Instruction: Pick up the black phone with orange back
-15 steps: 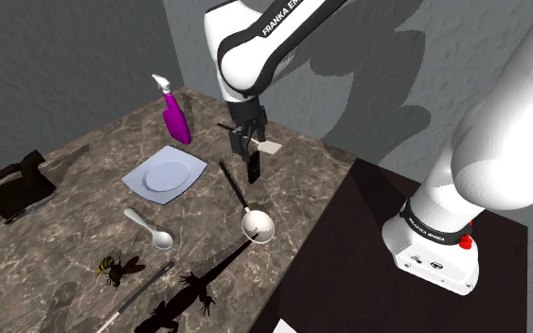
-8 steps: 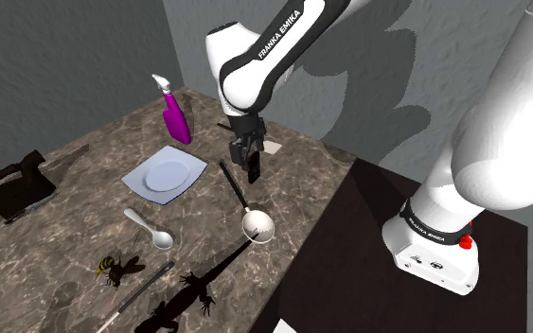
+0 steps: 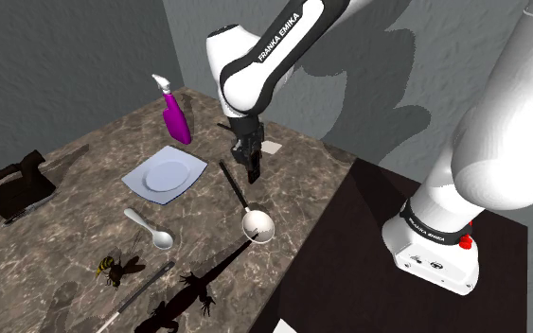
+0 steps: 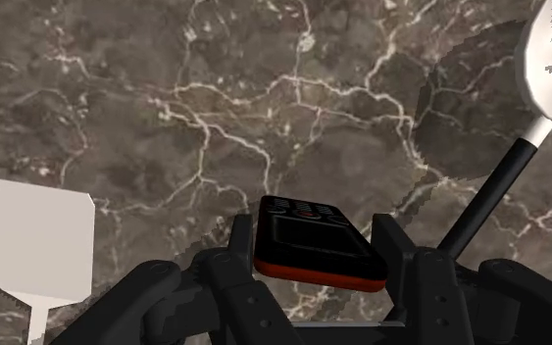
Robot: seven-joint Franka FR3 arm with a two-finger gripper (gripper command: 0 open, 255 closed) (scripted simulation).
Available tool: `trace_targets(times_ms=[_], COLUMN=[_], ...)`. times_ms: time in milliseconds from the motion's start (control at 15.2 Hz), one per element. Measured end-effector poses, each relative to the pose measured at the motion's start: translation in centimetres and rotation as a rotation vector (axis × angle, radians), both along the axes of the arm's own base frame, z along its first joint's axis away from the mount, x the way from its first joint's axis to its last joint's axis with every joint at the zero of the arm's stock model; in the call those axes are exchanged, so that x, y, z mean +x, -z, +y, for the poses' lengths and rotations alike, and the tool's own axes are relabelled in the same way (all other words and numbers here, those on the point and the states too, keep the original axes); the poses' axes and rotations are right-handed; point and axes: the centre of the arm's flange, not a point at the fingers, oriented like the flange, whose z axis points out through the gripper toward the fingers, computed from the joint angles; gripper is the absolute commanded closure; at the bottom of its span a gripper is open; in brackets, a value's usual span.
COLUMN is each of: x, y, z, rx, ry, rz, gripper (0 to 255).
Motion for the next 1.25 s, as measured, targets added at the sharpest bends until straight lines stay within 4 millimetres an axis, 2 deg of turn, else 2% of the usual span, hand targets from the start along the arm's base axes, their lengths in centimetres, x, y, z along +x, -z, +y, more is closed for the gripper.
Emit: trace_targets(times_ms=[330,1254], x=[-0.1,0.0], y=[-0.6,-7.6], z=[0.0,0.1], rx=[0.000,0.000], ry=[-0.001,-0.001], rz=[0.001,0.001], gripper=[255,255])
